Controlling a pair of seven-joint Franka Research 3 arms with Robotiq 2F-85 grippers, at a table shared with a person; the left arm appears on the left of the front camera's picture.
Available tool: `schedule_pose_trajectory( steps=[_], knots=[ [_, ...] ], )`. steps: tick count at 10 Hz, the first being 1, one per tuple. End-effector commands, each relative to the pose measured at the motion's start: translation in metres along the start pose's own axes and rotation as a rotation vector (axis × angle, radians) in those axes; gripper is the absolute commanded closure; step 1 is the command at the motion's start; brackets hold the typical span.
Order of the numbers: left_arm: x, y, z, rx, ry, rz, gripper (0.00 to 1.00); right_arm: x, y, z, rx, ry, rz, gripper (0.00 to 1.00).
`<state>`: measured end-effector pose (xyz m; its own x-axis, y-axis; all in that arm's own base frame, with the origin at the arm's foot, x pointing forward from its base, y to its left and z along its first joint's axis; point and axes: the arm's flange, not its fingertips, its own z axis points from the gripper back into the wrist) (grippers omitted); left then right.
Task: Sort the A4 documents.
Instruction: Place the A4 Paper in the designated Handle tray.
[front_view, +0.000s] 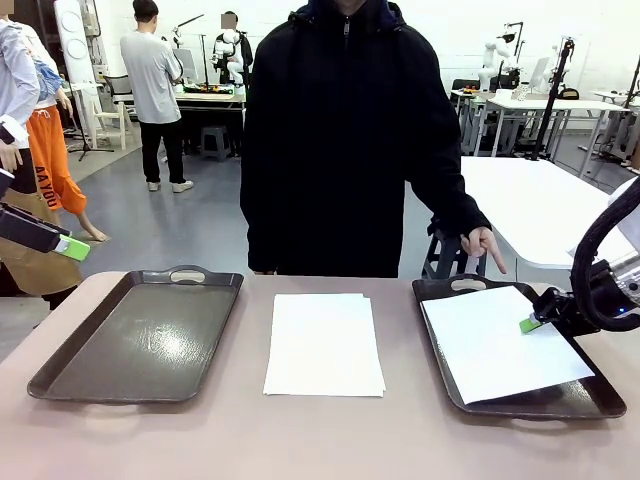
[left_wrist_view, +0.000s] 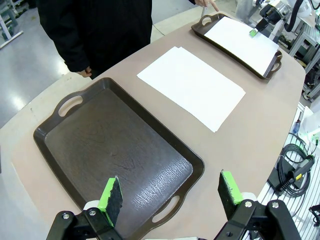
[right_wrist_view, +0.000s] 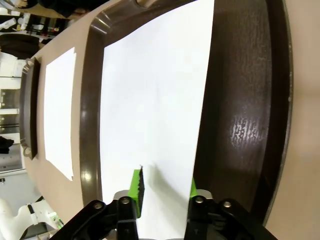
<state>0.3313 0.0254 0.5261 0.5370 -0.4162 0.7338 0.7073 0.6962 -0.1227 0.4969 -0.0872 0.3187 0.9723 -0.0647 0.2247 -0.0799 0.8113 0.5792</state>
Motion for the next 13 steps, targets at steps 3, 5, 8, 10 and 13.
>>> schedule_pose_trajectory(
  steps=[3,5,8,10,13],
  knots=[
    [-0.001,0.002,-0.001,-0.016,-0.007,-0.017,0.0,0.003,0.006,0.005,-0.174,0.04,-0.008,0.38],
    [-0.001,0.002,-0.001,-0.016,-0.007,-0.017,0.0,0.006,0.01,0.007,-0.207,0.063,-0.003,0.19],
    [-0.001,0.002,-0.001,-0.016,-0.007,-0.017,0.0,0.009,0.03,0.003,-0.289,0.114,0.052,0.0],
    [-0.001,0.002,-0.001,-0.016,-0.007,-0.017,0.0,0.012,0.034,0.008,-0.313,0.097,0.062,0.0],
    [-0.001,0.002,-0.001,-0.016,-0.007,-0.017,0.0,0.017,0.041,0.021,-0.332,0.064,0.082,0.0]
  ],
)
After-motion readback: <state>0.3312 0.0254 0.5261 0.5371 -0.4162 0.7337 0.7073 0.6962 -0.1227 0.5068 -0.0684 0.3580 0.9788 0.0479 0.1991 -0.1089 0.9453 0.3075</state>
